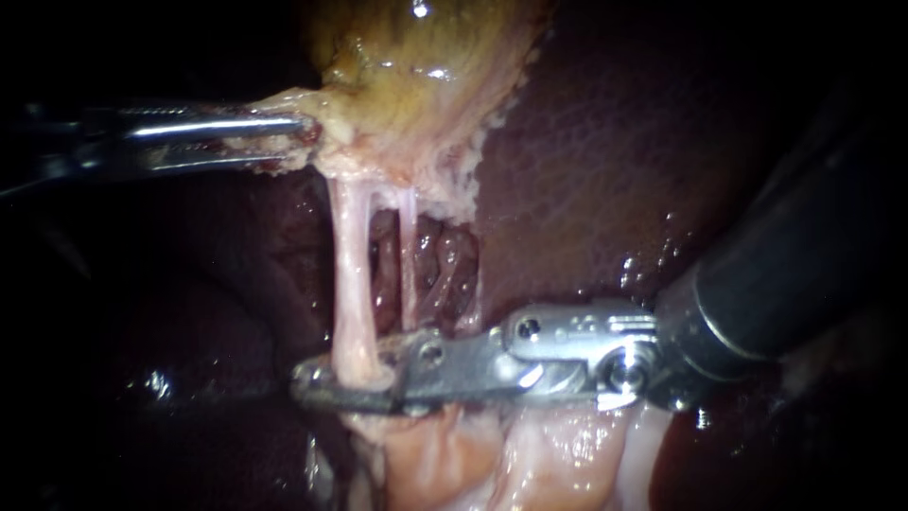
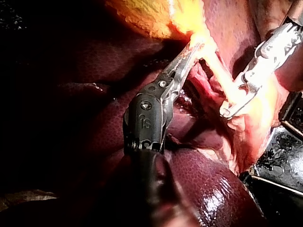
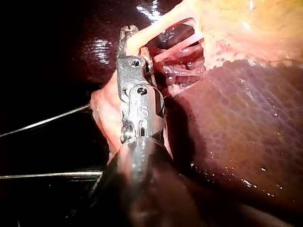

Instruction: Clipping first clip left tube

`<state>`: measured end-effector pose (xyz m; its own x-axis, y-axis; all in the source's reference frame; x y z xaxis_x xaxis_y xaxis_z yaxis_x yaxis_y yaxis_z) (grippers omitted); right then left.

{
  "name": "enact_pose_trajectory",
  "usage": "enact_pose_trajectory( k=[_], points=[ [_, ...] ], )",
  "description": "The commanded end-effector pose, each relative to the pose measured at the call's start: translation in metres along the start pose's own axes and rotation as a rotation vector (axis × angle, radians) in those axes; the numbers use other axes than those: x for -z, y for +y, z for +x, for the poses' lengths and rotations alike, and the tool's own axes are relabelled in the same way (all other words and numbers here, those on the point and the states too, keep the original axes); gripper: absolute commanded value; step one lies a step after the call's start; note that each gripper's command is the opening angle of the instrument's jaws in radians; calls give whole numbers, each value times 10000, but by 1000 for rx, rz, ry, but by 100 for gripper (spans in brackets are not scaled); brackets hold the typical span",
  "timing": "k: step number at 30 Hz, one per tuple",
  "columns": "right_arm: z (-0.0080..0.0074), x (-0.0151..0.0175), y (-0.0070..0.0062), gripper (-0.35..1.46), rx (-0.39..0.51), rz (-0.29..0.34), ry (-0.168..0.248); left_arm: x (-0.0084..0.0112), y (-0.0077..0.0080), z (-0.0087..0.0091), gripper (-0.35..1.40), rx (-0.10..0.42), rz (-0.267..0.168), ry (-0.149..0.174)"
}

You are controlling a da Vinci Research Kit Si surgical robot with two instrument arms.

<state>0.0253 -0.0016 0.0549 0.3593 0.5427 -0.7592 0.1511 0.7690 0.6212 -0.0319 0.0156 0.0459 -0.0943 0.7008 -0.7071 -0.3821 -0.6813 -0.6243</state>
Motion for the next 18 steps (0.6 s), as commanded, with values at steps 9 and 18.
enact_pose_trajectory(
  k=[9,18],
  points=[
    [0,-1,3,-35,2,8,-7,0,0,0,-35,0,0,0],
    [-1,0,5,-35,3,11,-7,0,-1,0,-35,0,0,0]
  ],
)
